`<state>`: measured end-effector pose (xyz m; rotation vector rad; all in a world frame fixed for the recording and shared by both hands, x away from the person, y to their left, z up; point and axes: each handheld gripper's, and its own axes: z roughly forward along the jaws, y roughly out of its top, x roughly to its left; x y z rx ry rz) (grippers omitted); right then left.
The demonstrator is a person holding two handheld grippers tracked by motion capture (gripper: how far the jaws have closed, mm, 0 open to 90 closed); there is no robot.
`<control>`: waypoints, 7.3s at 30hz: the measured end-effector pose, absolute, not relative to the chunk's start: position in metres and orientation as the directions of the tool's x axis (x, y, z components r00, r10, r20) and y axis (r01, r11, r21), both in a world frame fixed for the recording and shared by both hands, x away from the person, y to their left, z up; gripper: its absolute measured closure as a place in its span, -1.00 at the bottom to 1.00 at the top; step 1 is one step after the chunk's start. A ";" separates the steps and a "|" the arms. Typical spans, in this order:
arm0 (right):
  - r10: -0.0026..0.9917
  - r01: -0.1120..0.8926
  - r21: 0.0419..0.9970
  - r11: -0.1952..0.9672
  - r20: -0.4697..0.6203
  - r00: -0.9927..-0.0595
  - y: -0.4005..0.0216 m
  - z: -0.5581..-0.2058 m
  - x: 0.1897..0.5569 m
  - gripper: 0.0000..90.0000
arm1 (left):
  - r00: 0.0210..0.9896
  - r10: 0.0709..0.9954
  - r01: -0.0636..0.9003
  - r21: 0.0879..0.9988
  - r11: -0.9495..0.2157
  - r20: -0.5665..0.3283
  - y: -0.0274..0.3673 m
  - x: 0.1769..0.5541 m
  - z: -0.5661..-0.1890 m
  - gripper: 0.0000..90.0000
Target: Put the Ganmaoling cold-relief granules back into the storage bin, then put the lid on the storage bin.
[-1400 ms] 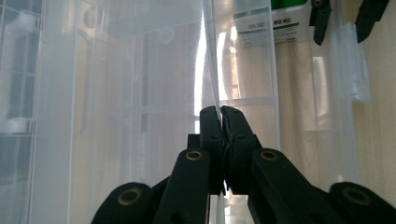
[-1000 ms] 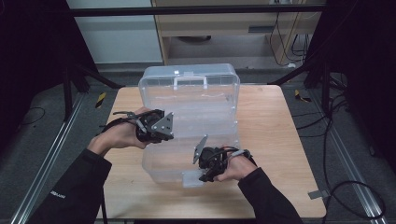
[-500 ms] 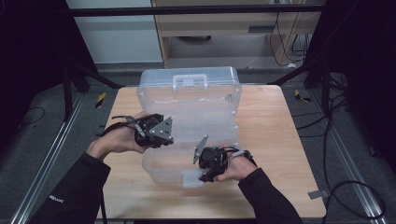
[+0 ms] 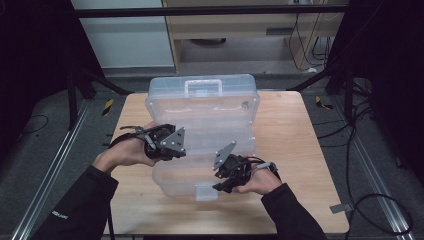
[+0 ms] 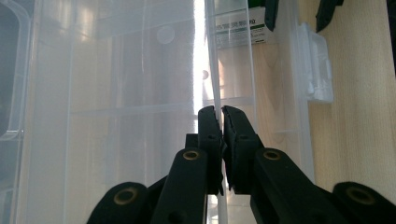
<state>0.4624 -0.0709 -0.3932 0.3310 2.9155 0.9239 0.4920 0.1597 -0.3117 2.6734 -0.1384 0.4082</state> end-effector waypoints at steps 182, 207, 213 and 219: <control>0.686 0.429 0.879 0.207 0.182 -0.704 -0.212 -0.356 0.503 1.00 | 0.836 0.544 0.239 0.844 -0.481 0.073 0.248 0.473 -0.332 0.96; 0.692 0.444 0.865 0.235 0.172 -0.701 -0.217 -0.367 0.490 1.00 | 0.804 0.594 0.292 0.845 -0.448 0.038 0.275 0.471 -0.350 0.98; 0.692 0.442 0.861 0.250 0.160 -0.704 -0.216 -0.372 0.482 1.00 | 0.796 0.604 0.311 0.833 -0.457 0.034 0.279 0.468 -0.359 0.98; 0.693 0.442 0.857 0.265 0.149 -0.705 -0.216 -0.377 0.475 0.99 | 0.794 0.607 0.320 0.832 -0.452 0.025 0.282 0.465 -0.369 0.97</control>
